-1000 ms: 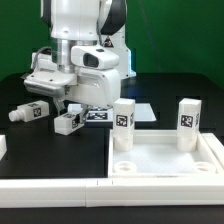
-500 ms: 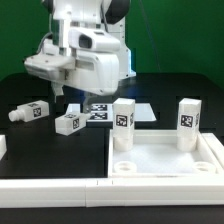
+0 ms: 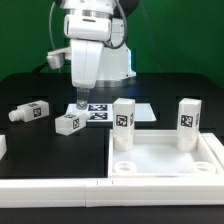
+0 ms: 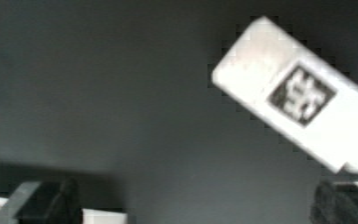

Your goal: Assemble square table

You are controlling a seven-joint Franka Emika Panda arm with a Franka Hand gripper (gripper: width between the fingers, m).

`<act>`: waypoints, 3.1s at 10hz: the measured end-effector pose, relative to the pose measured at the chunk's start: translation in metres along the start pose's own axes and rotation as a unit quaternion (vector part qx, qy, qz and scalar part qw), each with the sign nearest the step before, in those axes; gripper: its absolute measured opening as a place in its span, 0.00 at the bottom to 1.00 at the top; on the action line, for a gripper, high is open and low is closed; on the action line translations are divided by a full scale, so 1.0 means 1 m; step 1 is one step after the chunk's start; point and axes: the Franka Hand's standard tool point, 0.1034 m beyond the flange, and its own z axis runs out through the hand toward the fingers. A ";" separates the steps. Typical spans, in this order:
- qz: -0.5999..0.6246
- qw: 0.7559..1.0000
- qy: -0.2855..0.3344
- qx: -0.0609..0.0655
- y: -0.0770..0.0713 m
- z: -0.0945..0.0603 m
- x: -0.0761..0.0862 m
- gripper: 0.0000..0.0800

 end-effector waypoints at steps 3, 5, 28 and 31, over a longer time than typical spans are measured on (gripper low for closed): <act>0.077 0.997 0.005 0.004 -0.001 0.001 0.000 0.81; 0.161 0.987 0.006 0.008 0.002 0.001 -0.002 0.81; 0.749 0.497 -0.118 0.421 -0.006 0.028 -0.040 0.81; 0.709 0.395 -0.215 0.543 -0.025 0.040 -0.029 0.81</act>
Offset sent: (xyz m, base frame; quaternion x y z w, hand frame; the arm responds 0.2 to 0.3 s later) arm 0.0000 0.0000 0.0000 0.0000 0.0000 0.1938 0.9810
